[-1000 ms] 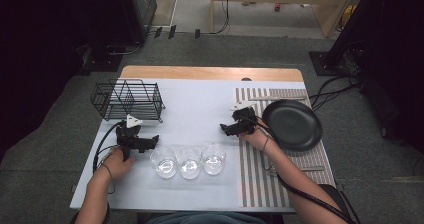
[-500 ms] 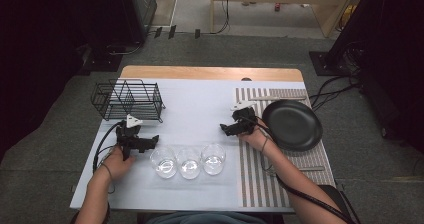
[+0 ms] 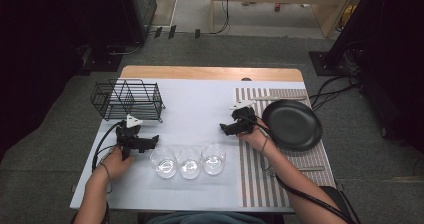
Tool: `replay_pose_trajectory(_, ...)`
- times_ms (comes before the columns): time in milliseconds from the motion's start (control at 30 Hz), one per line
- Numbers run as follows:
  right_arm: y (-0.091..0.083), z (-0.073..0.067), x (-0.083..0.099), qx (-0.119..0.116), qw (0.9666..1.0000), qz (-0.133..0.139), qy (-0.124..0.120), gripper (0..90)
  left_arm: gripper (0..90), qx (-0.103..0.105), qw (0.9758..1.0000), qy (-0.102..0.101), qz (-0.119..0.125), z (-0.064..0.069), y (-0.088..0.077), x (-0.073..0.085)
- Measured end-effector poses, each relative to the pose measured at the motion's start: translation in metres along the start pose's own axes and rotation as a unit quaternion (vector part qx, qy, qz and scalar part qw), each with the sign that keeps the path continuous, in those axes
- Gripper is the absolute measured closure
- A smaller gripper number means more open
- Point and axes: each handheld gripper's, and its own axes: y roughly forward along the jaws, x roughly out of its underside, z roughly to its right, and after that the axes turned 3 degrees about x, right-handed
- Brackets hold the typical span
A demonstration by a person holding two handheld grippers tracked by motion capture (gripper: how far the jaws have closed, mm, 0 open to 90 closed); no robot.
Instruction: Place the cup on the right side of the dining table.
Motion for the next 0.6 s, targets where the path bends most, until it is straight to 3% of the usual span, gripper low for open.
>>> replay_pose_trajectory(333, 0.0006, -0.0023, -0.0029, 0.008, 0.9998, -0.005, 0.016, 9.7, 0.0, 0.0, 1.0, 0.0, 0.0, -0.0001, 0.0, 0.0)
replay_pose_trajectory(433, -0.0004, -0.002, -0.0041, 0.0, 0.9998, -0.004, 0.02, 14.1, 0.0, 0.0, 1.0, 0.0, 0.0, -0.0001, 0.0, 0.0)
replay_pose_trajectory(600, -0.0018, -0.0048, -0.0065, -0.01, 0.9997, -0.004, 0.021, 14.1, 0.0, 0.0, 1.0, 0.0, 0.0, -0.0001, 0.0, 0.0)
